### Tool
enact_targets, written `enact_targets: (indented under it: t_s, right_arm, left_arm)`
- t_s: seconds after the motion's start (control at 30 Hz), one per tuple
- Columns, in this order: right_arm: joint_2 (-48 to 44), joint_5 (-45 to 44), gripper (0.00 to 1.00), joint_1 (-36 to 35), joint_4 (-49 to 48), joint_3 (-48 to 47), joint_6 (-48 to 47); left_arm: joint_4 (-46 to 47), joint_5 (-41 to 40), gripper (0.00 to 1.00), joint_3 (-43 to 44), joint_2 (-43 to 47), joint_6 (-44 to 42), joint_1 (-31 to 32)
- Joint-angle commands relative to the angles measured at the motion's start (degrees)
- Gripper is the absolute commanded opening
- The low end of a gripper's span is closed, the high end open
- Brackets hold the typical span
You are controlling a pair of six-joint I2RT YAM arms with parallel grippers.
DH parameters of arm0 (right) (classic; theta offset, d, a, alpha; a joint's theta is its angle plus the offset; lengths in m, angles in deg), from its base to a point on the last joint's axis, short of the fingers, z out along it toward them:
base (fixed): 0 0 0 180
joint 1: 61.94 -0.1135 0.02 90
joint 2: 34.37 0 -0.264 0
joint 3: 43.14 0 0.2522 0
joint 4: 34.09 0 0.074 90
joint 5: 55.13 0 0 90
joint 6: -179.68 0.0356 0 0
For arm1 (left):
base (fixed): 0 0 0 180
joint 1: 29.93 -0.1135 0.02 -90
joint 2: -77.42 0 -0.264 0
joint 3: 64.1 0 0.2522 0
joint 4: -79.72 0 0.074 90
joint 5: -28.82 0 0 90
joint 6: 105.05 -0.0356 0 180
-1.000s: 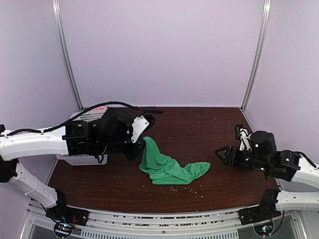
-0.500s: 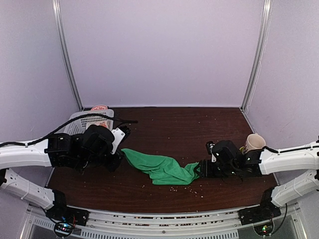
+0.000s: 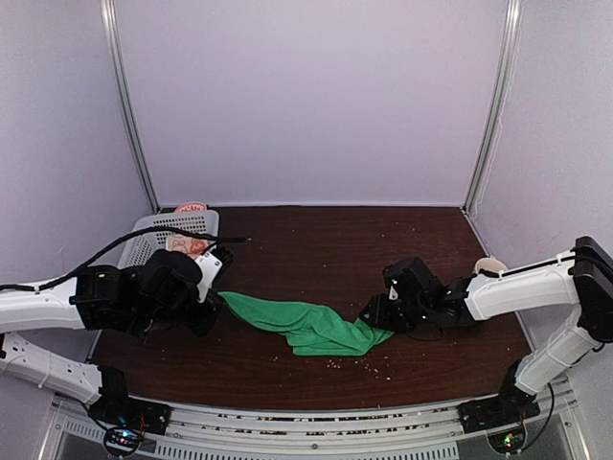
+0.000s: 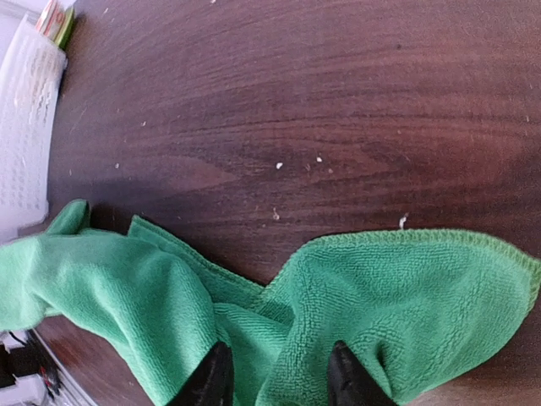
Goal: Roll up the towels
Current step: Flatten out the towel at the center of the board.
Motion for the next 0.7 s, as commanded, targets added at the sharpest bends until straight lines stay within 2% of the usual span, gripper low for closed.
enact_targets:
  t_s: [0.0, 0.03, 0.07, 0.1, 0.27, 0.5, 0.57, 0.67]
  right_arm:
    - [0.8, 1.2, 0.28, -0.6, 3.2, -2.2, -0.3]
    - [0.5, 1.0, 0.15, -0.7, 4.1, -2.8, -0.9]
    - [0.0, 0.3, 0.1, -0.6, 5.5, -3.6, -1.7]
    - [-0.7, -0.6, 0.0, -0.6, 7.1, -4.8, -2.5]
    - [-7.7, -5.7, 0.0, 0.4, 13.1, -9.7, -7.4]
    - [-20.7, -10.3, 0.0, 0.5, 13.6, -7.8, -11.1]
    - [-22.3, -10.8, 0.0, 1.7, 14.7, -9.2, -12.9]
    - [-21.6, -10.7, 0.0, 5.1, 18.5, -17.2, -16.4]
  left_arm:
    - [0.8, -1.9, 0.0, 0.1, 2.2, -0.1, 0.0]
    - [0.6, -2.6, 0.0, 0.5, 2.6, -0.3, 0.0]
    - [0.3, -3.3, 0.0, 0.9, 3.1, -0.7, 0.0]
    - [-0.1, -4.0, 0.0, 1.5, 3.5, -1.1, 0.0]
    - [-2.4, -7.6, 0.0, 4.2, 6.5, -2.8, 0.0]
    - [-1.3, -12.4, 0.0, 3.2, 12.3, -2.3, 0.0]
    - [2.4, -13.9, 0.0, 3.1, 13.4, -5.6, 0.0]
    - [10.5, -18.9, 0.0, 7.6, 11.9, -15.4, -0.2]
